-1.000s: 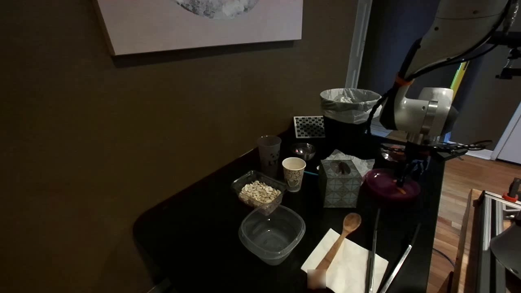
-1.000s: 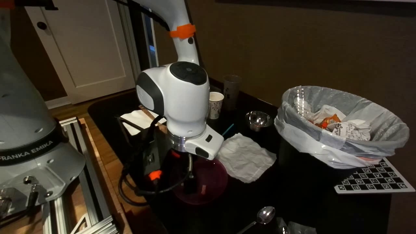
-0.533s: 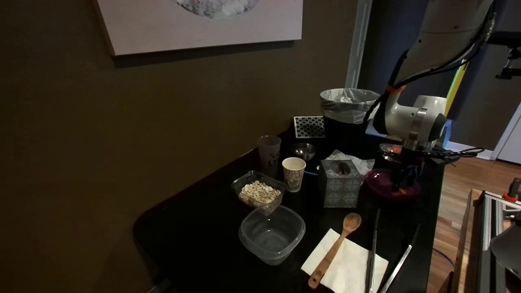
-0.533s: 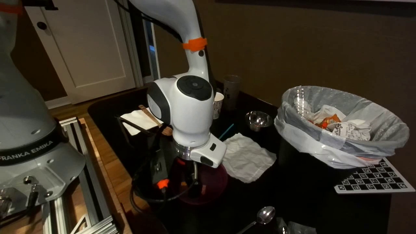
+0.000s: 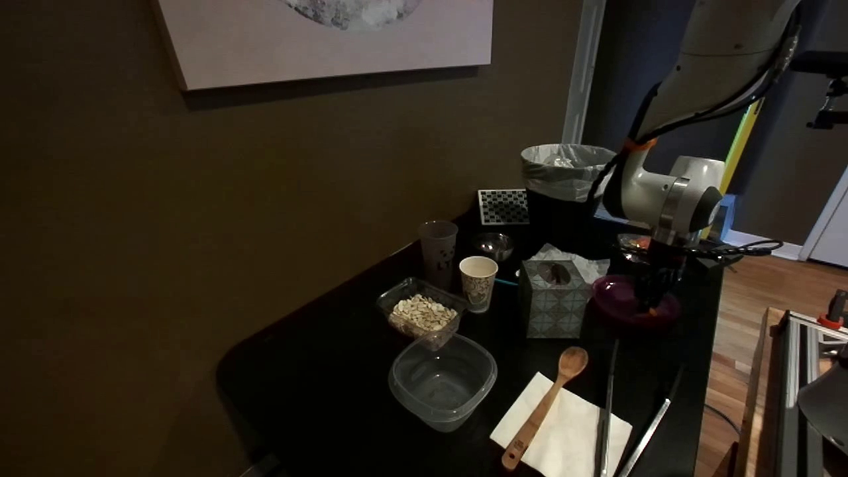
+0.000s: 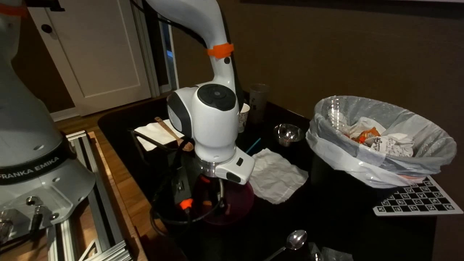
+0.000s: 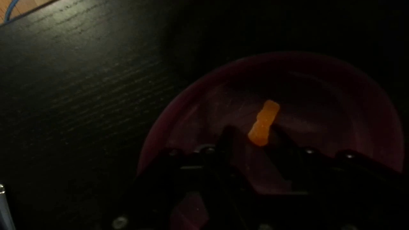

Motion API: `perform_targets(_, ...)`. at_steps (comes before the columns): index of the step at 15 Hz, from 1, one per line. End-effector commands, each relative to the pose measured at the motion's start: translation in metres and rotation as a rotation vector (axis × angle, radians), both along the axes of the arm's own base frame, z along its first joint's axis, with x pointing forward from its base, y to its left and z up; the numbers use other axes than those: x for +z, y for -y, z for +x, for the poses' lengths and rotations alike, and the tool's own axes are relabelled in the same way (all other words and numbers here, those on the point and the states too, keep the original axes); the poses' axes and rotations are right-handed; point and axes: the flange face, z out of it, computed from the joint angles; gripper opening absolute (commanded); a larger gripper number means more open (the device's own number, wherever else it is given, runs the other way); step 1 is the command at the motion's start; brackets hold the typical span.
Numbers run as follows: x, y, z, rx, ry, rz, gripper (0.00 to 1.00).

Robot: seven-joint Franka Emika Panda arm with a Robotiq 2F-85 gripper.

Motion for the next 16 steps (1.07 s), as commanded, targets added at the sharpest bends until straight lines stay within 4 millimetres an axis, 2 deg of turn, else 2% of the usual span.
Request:
perform_targets(1,-0.002,-0.003,0.001,0.007,0.011,-0.017,0.02)
perform_targets(8,0.007,-0.004,0.005,0.012,0.025,-0.038,0.02)
perform_targets(12,0.027,-0.006,0.013,0.027,0.057,-0.075,0.01)
perform_targets(16,0.052,0.005,0.033,0.04,0.117,-0.158,0.02)
